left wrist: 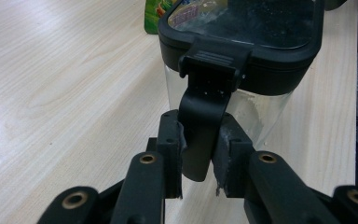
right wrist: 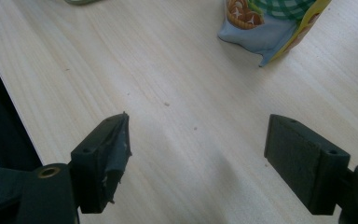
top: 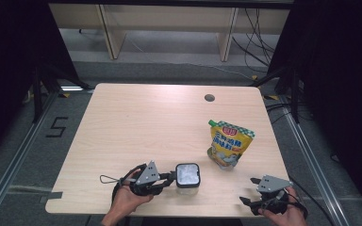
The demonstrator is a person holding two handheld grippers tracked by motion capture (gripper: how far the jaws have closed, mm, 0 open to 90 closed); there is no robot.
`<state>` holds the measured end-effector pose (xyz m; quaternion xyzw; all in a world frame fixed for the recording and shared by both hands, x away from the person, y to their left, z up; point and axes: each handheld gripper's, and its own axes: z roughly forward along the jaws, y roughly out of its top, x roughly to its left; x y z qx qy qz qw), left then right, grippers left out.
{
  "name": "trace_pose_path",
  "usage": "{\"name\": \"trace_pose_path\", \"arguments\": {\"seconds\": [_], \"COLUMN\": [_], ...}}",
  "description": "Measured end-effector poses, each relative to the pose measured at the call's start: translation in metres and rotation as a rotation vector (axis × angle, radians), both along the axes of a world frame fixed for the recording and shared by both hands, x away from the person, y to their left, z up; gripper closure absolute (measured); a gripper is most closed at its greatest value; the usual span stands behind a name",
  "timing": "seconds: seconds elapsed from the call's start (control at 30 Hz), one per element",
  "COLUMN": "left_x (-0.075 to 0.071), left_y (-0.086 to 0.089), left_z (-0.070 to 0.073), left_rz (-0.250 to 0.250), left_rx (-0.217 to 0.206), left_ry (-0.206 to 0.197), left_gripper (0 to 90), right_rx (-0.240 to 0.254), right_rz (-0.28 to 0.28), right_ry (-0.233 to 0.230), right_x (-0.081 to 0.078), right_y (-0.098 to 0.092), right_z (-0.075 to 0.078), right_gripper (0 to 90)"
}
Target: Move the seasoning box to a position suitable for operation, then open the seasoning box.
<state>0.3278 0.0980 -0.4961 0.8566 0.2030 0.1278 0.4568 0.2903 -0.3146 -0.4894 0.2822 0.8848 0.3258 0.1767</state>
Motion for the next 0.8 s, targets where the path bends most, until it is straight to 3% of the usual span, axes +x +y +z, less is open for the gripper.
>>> {"name": "trace_pose_path", "arguments": {"seconds": [0.27,0.33,0.57,0.67,0.7,0.73,0.8], "left_x": [0.0024,0.0047,0.0035,0.0039,0.003,0.0023,0.0012], "left_y": [-0.0013,-0.0009,-0.0014,0.0001,-0.0003,0.0011,0.0057], "left_z": [-0.0018,-0.0016,-0.0013,-0.0012,-0.0019,-0.0018,0.0003], "left_rz": [-0.02,-0.038,-0.005,-0.003,0.005,0.013,0.02], "left_rx": [-0.023,-0.023,-0.022,-0.001,-0.014,-0.018,-0.015], "left_ry": [0.008,-0.007,0.016,0.008,0.0,0.007,0.023], "left_gripper": [73.6,73.5,73.1,68.5,66.2,58.1,55.3], "right_rx": [0.01,0.01,0.007,0.007,0.007,0.007,0.011], "right_rz": [-0.001,0.0,0.0,0.014,0.014,0.001,0.003], "right_ry": [-0.001,0.0,-0.002,-0.01,-0.01,0.002,0.005], "right_x": [0.0008,0.0009,0.0011,0.0025,0.0027,0.0021,0.0025], "right_y": [-0.0023,-0.0024,-0.0021,-0.002,-0.0017,-0.0008,-0.0003], "right_z": [-0.0011,-0.0012,-0.0013,-0.0014,-0.0014,-0.001,-0.0007], "right_gripper": [23.4,23.4,23.4,23.4,23.4,23.4,23.4]}}
